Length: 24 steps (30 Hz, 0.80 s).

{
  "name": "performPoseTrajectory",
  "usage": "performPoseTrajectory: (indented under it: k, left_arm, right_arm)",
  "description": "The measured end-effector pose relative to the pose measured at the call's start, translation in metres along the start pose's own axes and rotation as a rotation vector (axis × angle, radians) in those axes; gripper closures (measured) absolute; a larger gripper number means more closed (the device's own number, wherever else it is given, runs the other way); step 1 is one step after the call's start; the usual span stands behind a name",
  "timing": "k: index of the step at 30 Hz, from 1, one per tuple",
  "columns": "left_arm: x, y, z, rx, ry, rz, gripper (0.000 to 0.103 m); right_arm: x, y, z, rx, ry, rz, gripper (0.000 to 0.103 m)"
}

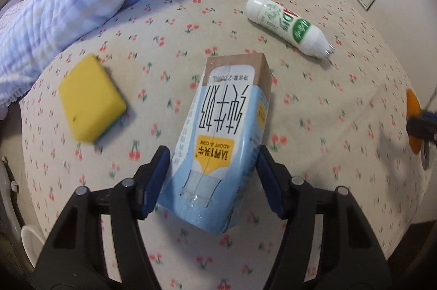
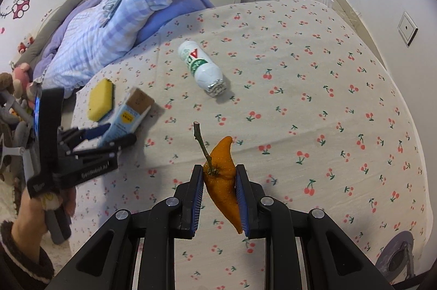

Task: Collect trash
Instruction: 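Carry the milk carton and orange peel to the wastebasket and release both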

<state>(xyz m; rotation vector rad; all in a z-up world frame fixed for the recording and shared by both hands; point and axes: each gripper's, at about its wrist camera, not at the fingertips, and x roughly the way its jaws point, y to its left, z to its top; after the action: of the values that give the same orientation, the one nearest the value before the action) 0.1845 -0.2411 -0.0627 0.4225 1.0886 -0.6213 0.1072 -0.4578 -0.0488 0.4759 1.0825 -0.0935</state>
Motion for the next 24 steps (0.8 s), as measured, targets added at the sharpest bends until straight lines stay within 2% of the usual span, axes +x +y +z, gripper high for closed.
performPoseTrajectory:
  k: [4, 10, 16, 24]
  left_arm:
    - [-0.025, -0.001, -0.032, -0.014, -0.017, -0.033, 0.039]
    - [-0.056, 0.022, -0.071, -0.124, -0.044, -0.070, 0.040]
    - [-0.074, 0.047, -0.098, -0.238, -0.086, -0.098, 0.041]
    - [-0.098, 0.075, -0.123, -0.354, -0.153, -0.095, 0.041]
  right_arm:
    - [-0.007, 0.010, -0.004, -0.009, -0.011, 0.019, 0.079]
    - [-0.015, 0.033, -0.011, -0.049, -0.025, 0.043, 0.079]
    - [-0.025, 0.055, -0.019, -0.076, -0.041, 0.076, 0.079]
    - [-0.027, 0.092, -0.031, -0.118, -0.043, 0.114, 0.079]
